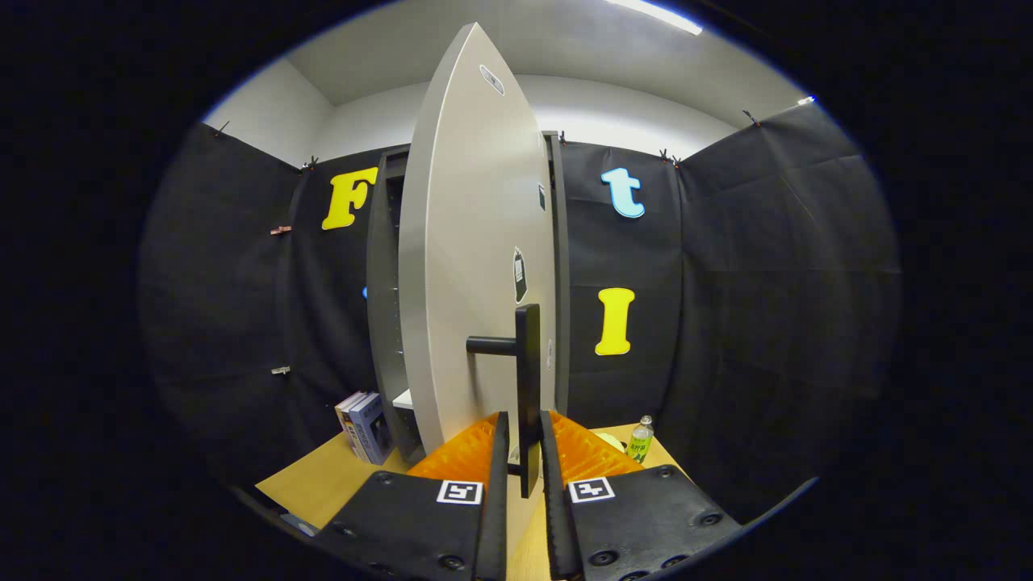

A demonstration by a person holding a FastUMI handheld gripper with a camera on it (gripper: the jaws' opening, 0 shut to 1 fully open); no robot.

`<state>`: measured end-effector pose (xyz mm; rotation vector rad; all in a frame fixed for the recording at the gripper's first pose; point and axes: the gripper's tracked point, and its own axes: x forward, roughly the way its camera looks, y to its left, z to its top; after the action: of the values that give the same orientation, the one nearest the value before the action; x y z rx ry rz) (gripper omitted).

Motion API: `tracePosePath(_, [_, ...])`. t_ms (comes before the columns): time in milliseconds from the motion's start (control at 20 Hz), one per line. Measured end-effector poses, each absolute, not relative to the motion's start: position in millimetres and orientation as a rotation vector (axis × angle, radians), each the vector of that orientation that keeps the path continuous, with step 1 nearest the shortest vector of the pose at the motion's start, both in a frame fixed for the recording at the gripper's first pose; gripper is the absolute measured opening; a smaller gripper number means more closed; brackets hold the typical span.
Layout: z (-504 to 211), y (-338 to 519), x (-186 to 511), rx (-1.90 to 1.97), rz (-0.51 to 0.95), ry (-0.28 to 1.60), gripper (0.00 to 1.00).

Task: Open the shoe cabinet door, grab the shoes and put them into the shoe cabinet, then close the shoe cabinet door.

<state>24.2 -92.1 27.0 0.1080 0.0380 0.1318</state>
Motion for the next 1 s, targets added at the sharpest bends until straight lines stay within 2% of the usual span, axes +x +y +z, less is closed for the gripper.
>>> tracePosePath(800, [27, -169, 17, 0.126, 0.028, 0.013, 0.21])
tracePosePath(1000, [30, -165, 11, 0.160, 0.068, 0.013, 0.22])
